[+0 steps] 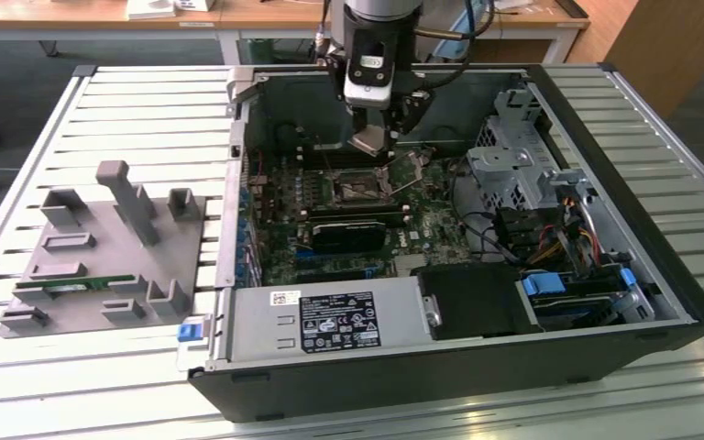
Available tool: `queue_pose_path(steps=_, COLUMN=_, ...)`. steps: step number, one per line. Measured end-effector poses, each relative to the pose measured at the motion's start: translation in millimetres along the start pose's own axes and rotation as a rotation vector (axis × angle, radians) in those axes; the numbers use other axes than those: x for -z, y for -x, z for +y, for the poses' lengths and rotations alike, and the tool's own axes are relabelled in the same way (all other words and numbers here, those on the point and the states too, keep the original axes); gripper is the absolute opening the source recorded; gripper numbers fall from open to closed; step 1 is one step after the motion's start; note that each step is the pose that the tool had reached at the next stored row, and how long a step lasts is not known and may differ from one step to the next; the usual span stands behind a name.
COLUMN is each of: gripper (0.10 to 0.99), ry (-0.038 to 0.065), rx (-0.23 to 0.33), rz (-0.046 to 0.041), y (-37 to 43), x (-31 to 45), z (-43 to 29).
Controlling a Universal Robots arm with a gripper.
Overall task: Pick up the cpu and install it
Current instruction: 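Place the cpu into insertion slot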
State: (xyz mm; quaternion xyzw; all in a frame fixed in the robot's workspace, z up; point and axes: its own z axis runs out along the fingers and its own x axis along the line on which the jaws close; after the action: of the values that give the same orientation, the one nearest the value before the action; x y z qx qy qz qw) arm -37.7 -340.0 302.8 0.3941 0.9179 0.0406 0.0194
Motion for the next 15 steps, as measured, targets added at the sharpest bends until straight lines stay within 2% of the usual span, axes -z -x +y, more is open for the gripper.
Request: queue_pose_path(steps=15, gripper=0.529, ry=-0.007, rx=-0.222, rz=-0.0273, y=-1.9, x=-20.1, z=-0.3)
